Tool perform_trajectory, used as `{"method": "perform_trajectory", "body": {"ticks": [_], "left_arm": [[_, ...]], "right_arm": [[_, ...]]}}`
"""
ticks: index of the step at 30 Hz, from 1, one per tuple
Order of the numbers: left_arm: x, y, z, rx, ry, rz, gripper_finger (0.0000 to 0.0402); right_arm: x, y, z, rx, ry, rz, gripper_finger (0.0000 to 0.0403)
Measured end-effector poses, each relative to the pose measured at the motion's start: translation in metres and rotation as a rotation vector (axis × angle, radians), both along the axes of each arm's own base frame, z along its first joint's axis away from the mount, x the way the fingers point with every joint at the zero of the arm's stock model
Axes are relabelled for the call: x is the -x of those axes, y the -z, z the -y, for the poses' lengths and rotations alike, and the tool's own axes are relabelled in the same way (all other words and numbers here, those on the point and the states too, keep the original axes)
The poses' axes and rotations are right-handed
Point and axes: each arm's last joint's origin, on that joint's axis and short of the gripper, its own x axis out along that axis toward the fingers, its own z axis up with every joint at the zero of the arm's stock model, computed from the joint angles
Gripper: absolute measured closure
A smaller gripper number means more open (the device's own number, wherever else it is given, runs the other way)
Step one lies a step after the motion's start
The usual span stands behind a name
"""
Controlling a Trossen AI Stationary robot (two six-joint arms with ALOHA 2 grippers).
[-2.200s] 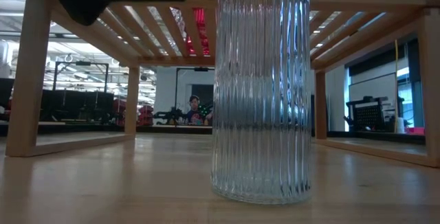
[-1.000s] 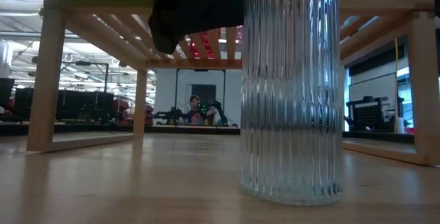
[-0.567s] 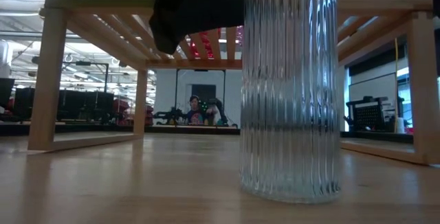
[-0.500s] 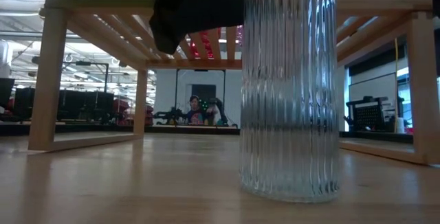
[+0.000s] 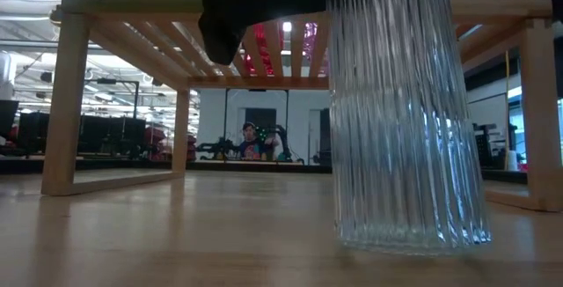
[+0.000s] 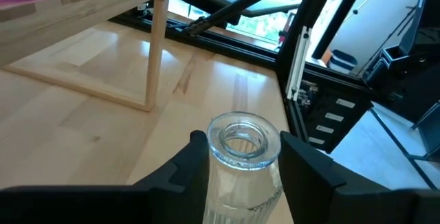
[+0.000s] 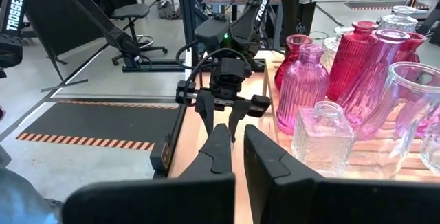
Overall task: Sort vases onto shelf
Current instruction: Put the transparent vase on the shelf aligned with the other transparent vase
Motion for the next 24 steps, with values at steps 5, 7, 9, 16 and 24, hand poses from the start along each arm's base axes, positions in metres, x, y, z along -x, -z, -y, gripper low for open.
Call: {"method": "perform_trajectory", "body": {"ticks": [5, 7, 9, 16, 24], "left_arm": [[0.000, 0.000, 0.000, 0.004, -0.002, 0.000, 0.0259], [0.001, 0.000, 0.001, 0.004, -0.009, 0.003, 0.0259], [0.002, 0.000, 0.002, 0.000, -0.022, 0.006, 0.0262], [0.009, -0.001, 0.009, -0.021, -0.088, 0.023, 0.0266], [0.016, -0.013, 0.014, -0.029, -0.095, 0.050, 0.0267]], "right_arm": [[0.000, 0.001, 0.001, 0.014, 0.000, -0.003, 0.0402], [0.000, 0.001, 0.001, 0.014, 0.000, -0.004, 0.0402], [0.000, 0.001, 0.001, 0.014, 0.000, -0.003, 0.0402], [0.000, 0.001, 0.001, 0.016, 0.000, -0.004, 0.0402], [0.001, 0.003, 0.002, 0.045, 0.001, -0.011, 0.0402]]}}
